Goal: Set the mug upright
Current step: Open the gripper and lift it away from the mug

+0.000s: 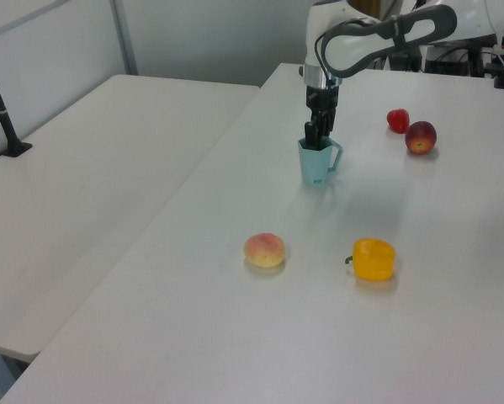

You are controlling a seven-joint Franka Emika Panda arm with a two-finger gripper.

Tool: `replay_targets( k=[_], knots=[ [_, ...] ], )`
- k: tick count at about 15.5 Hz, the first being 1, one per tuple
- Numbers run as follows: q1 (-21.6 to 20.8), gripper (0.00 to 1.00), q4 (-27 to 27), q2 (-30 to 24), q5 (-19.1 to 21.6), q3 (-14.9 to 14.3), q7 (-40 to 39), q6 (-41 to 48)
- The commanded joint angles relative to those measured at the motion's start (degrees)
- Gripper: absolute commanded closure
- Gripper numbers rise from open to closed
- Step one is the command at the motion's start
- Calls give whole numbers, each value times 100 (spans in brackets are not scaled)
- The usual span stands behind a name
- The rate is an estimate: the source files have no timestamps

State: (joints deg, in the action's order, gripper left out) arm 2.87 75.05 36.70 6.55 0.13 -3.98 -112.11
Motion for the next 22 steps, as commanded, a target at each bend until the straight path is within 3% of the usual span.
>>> replay_targets(
  k=[1, 3, 5, 6, 9, 12, 17, 22],
  knots=[
    [-23, 24, 1, -540, 118, -4, -60, 355],
    [-14, 10, 19, -882, 127, -21, 124, 531],
    [-32, 9, 36, -1277, 66, -21, 335, 768],
    [-49, 0, 71, -1497, 48, -21, 458, 1039],
    [-58, 0, 98, -2077, 48, -4, 932, 2023],
    [-322, 0, 299, -2851, 22, -4, 1153, 2728],
    [-620, 0, 1099, -3730, 31, -21, 1276, 2721],
    [-884, 0, 1468, -3890, -223, -153, 1180, 2204]
  ],
)
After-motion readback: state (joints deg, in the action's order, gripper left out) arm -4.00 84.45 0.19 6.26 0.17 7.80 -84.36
